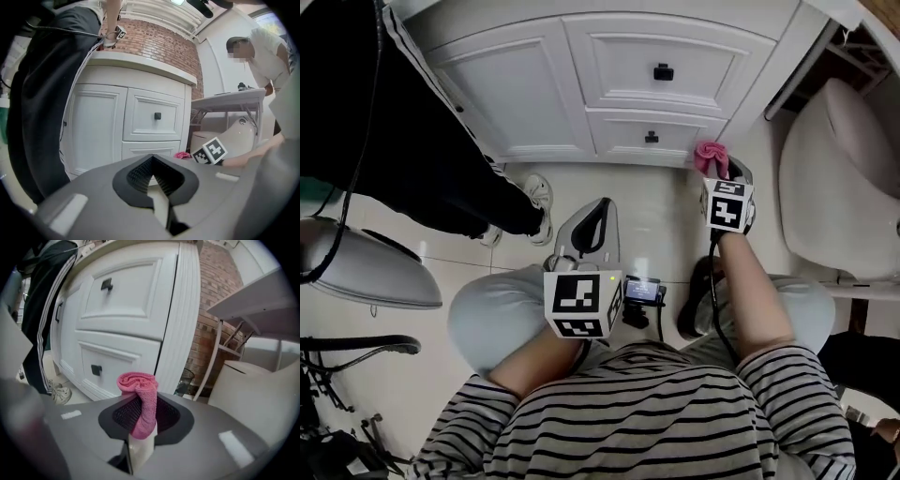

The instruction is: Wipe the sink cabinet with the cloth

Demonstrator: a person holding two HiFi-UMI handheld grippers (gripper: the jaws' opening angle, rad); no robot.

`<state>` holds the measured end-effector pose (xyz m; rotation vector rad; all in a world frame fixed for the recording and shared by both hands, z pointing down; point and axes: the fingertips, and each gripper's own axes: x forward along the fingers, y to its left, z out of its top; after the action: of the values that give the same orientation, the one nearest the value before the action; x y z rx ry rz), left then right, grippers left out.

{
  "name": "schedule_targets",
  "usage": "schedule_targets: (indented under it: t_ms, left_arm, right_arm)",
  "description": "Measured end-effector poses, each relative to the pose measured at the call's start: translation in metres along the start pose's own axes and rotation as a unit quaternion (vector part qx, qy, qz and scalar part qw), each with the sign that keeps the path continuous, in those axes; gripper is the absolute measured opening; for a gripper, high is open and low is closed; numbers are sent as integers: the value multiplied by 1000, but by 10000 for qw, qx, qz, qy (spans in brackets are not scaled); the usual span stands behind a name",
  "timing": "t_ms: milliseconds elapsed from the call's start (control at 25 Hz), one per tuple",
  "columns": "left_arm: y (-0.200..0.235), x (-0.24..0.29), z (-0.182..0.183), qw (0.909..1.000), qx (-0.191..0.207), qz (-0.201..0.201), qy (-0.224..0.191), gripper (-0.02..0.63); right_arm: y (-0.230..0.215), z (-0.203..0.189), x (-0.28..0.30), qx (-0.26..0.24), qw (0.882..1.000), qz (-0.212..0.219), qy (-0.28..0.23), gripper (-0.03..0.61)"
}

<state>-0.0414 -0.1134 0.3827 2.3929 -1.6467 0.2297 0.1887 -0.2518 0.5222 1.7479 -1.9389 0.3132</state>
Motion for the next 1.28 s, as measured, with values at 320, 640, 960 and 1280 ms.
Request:
schedule_targets:
  t_ms: [320, 640, 960, 1280]
  left_arm:
    - [-7, -19, 16, 9984, 422, 182, -341, -5]
    - [-10, -31, 6, 9970, 634, 244, -360, -5]
    - [-10, -35, 1, 9964, 726, 250, -371, -5]
    - [-12, -36, 1, 9969, 668, 185, -379, -5]
  right_arm:
    - [11, 81, -148, 264, 9882, 610, -1380, 81]
    - [24, 47, -206, 802, 9793, 765, -1692, 80]
    - [32, 42, -214, 729, 9774, 787, -1819, 80]
    - [43, 43, -214, 588, 9772, 846, -1858, 80]
